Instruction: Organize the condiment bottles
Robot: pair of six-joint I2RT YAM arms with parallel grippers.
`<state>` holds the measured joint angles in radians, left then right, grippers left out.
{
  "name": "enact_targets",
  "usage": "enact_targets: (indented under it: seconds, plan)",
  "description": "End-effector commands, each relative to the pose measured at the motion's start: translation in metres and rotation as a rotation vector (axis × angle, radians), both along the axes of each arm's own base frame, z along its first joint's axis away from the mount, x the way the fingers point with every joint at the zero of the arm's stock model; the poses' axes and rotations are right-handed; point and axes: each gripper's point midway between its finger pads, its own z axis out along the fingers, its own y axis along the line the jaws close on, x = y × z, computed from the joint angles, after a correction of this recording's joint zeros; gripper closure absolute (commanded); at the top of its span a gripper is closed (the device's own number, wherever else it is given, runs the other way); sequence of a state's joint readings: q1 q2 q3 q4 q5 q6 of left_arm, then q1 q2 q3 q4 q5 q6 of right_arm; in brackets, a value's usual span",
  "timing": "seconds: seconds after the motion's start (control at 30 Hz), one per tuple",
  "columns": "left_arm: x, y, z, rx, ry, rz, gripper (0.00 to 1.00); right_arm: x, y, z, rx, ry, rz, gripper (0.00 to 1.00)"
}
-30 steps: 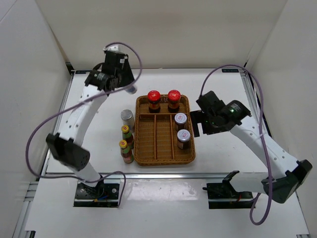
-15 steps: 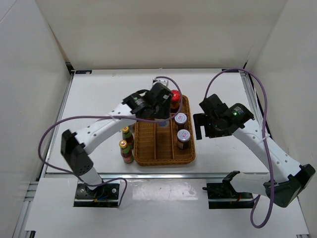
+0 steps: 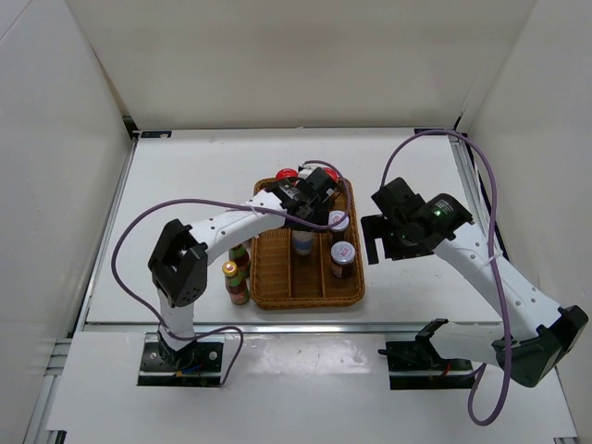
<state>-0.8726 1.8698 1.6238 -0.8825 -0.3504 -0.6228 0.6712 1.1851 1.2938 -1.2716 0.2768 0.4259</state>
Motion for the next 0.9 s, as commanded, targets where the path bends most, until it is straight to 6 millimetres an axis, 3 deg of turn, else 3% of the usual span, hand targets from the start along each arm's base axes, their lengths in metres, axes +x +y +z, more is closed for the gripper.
enact_targets:
  seconds: [0.0,0.13,0.2,0.23,0.27,0.37,0.4,0.47,0.5,0.57,0.6,0.7,0.87]
  plan:
    - [0.012,-0.011,0.021,-0.064,-0.058,0.029,0.00,-0.005,-0.005,0.003,-0.002,-0.004,0.020,0.00]
    - [0.019,-0.009,0.051,-0.069,-0.123,0.009,0.00,-0.004,-0.004,0.001,-0.013,0.004,0.029,0.00]
    - [0.021,-0.006,0.094,-0.120,-0.192,0.015,0.00,-0.005,-0.003,0.001,-0.006,0.010,0.033,0.00]
    - [0.026,0.002,0.111,-0.132,-0.231,0.026,0.00,-0.005,-0.004,-0.003,-0.017,0.024,0.033,0.00]
    - [0.025,0.008,0.146,-0.180,-0.295,0.031,0.00,-0.005,-0.004,-0.003,-0.017,0.024,0.033,0.00]
    - [0.029,0.043,0.183,-0.166,-0.405,0.098,0.00,-0.006,0.000,-0.003,-0.001,0.028,0.049,0.00]
    - [0.031,0.067,0.199,-0.191,-0.439,0.166,0.00,-0.003,0.002,-0.005,-0.001,0.028,0.049,0.00]
    - [0.035,0.094,0.195,-0.213,-0.420,0.231,0.00,-0.004,0.002,-0.009,-0.012,0.042,0.049,0.00]
    - [0.037,0.122,0.179,-0.222,-0.370,0.276,0.00,-0.003,0.004,-0.009,-0.003,0.040,0.061,0.00]
    - [0.030,0.145,0.152,-0.242,-0.283,0.303,0.00,-0.003,0.006,-0.012,-0.008,0.061,0.063,0.00]
    - [0.034,0.166,0.143,-0.241,-0.259,0.352,0.00,-0.004,0.007,-0.013,-0.001,0.066,0.066,0.00]
    - [0.026,0.186,0.107,-0.259,-0.146,0.381,0.00,-0.002,0.011,-0.016,-0.004,0.081,0.078,0.00]
    - [0.019,0.185,0.068,-0.246,-0.041,0.356,0.00,-0.002,0.012,-0.019,-0.007,0.094,0.089,0.00]
